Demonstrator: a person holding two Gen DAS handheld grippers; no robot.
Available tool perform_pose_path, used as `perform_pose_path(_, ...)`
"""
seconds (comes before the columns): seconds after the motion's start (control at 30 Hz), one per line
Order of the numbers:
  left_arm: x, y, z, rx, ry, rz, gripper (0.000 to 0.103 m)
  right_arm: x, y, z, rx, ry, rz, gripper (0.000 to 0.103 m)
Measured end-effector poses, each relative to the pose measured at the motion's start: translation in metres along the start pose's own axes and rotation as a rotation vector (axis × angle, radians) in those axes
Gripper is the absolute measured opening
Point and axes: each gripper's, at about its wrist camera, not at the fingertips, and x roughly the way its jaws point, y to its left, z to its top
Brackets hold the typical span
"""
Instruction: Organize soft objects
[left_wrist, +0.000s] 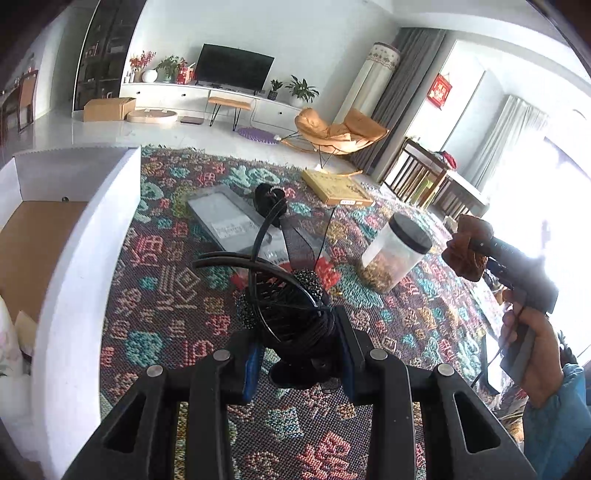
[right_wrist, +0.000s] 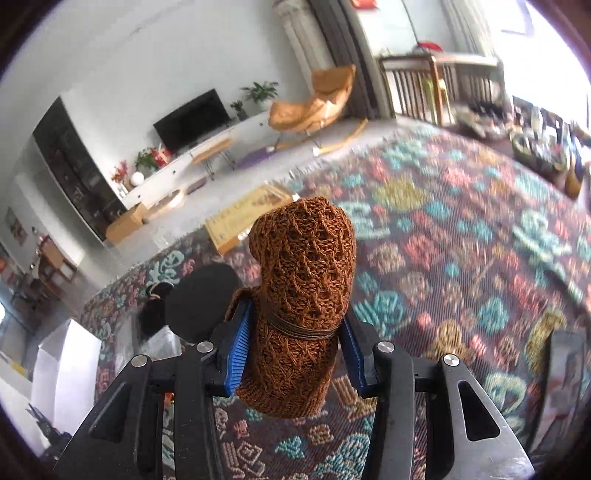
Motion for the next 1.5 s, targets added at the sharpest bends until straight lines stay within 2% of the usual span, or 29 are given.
perform_pose_path(0.1, -0.036, 0.023, 0.009, -0.005, -0.040, 0.035, 0.034, -0.026, 0.058, 0.010, -0.141, -0.064, 0.064, 0.047)
perform_pose_path(0.2, -0.072, 0.061, 0.010, -0.020, -0.061, 0.117, 0.034, -0.048, 0.135, -0.008, -0.252, -0.068, 0.210, 0.047)
perform_pose_path(0.4, -0.134, 0.152, -0.010, -0.074, -0.044, 0.326, 0.034, -0.085, 0.292, -0.093, -0.399, 0.102, 0.611, 0.048)
perform_pose_path(0.5, -0.163, 0.194, -0.029, -0.148, -0.037, 0.429, 0.036, -0.094, 0.357, -0.137, -0.469, 0.205, 0.743, 0.050)
perform_pose_path(0.53, -0.169, 0.205, -0.036, -0.174, -0.032, 0.471, 0.039, -0.095, 0.373, -0.152, -0.484, 0.240, 0.778, 0.056)
perform_pose_path(0.57, -0.174, 0.219, -0.043, -0.201, -0.024, 0.512, 0.057, -0.091, 0.386, -0.166, -0.488, 0.284, 0.817, 0.069)
perform_pose_path(0.6, -0.178, 0.227, -0.051, -0.224, -0.028, 0.543, 0.089, -0.085, 0.398, -0.180, -0.497, 0.341, 0.852, 0.077)
perform_pose_path(0.63, -0.184, 0.237, -0.058, -0.253, -0.050, 0.576, 0.100, -0.078, 0.408, -0.196, -0.513, 0.400, 0.868, 0.084)
perform_pose_path(0.7, -0.195, 0.252, -0.070, -0.312, -0.092, 0.617, 0.103, -0.066, 0.410, -0.217, -0.550, 0.459, 0.820, 0.084)
perform_pose_path(0.77, -0.199, 0.258, -0.077, -0.358, -0.114, 0.604, 0.103, -0.057, 0.391, -0.223, -0.559, 0.432, 0.779, 0.084)
perform_pose_path(0.83, -0.199, 0.254, -0.079, -0.372, -0.150, 0.588, 0.103, -0.048, 0.363, -0.220, -0.577, 0.371, 0.693, 0.084)
perform_pose_path(0.97, -0.184, 0.216, -0.067, -0.330, -0.186, 0.477, 0.103, -0.030, 0.299, -0.213, -0.647, 0.203, 0.425, 0.084)
perform_pose_path(1.07, -0.159, 0.161, -0.054, -0.220, -0.181, 0.366, 0.103, -0.001, 0.232, -0.210, -0.662, 0.162, 0.190, 0.084)
perform_pose_path(1.2, -0.116, 0.073, -0.045, -0.070, -0.127, 0.176, 0.103, 0.031, 0.149, -0.197, -0.600, 0.169, -0.024, 0.084)
perform_pose_path(1.27, -0.086, 0.031, -0.050, 0.003, -0.071, 0.080, 0.103, 0.034, 0.115, -0.193, -0.542, 0.173, -0.090, 0.084)
perform_pose_path(1.33, -0.049, -0.005, -0.061, 0.073, 0.000, 0.021, 0.103, 0.039, 0.089, -0.188, -0.484, 0.157, -0.132, 0.084)
perform_pose_path(1.4, -0.014, -0.028, -0.073, 0.129, 0.047, 0.005, 0.103, 0.037, 0.073, -0.186, -0.449, 0.133, -0.157, 0.084)
perform_pose_path(1.5, 0.041, -0.035, -0.086, 0.161, 0.134, 0.074, 0.103, 0.037, 0.064, -0.185, -0.423, 0.151, -0.160, 0.084)
